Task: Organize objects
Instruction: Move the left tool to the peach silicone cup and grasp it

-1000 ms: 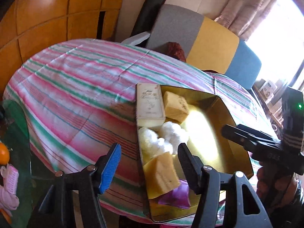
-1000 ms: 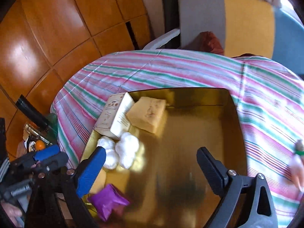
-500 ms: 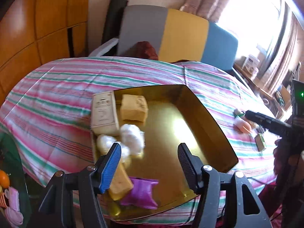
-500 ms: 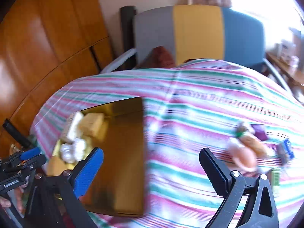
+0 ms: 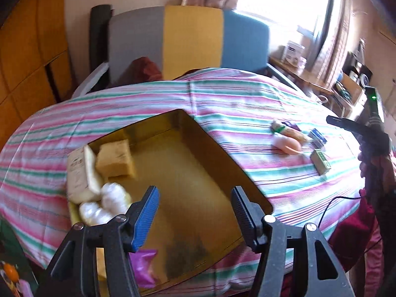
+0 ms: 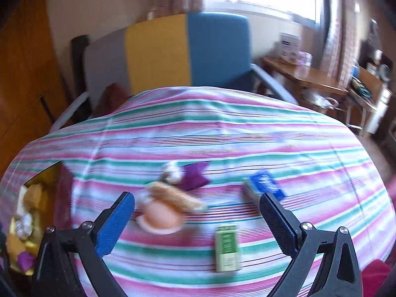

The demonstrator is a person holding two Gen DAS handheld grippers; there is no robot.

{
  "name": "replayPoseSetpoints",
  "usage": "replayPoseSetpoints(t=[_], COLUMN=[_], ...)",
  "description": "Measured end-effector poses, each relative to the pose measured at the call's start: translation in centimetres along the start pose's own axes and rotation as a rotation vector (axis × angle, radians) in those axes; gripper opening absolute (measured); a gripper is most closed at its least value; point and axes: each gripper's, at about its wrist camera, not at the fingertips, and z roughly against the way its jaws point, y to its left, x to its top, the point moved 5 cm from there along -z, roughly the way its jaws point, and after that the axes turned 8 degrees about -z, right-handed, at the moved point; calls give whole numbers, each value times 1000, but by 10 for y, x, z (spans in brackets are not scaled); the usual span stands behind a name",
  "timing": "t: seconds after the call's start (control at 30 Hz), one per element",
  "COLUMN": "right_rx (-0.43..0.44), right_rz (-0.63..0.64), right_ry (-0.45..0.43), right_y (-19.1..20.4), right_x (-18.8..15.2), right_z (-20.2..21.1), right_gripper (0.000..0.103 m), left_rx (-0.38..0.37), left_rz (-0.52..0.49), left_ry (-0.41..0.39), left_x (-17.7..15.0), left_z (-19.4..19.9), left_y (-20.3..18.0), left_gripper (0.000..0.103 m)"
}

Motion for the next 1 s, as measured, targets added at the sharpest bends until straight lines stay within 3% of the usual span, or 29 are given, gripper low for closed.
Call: replayPoseSetpoints(t=[0.1, 0.2, 0.27, 0.4, 0.47, 0.8, 1.0], right_rx=[-55, -51, -2, 18, 25, 57, 79], right_rz=[-110, -281, -374, -433, -435, -402, -403], right_ry=[-1, 50, 47, 67, 67, 62, 72], right_y=[-47, -88, -98, -105, -103, -94, -92], right_x=[0, -8, -8, -10, -11, -11, -11], right_z=[-14, -25, -24, -27, -26, -23, -26], right_gripper=[102, 102, 101, 101, 101, 101, 101], left_rx=[-36, -74, -95, -173, -250, -399, -471], left_rz=[-36, -67, -83, -92, -59, 63, 284], left_ry=[3, 7, 14, 63, 109, 274, 336], left_x=[12, 26, 35, 50, 56, 68, 68], left_z=[-5, -12, -19, -42, -58, -142, -195], left_y=[-20, -41, -55, -86, -103, -166, -176], left_gripper=[61, 61, 61, 57, 54, 49, 50])
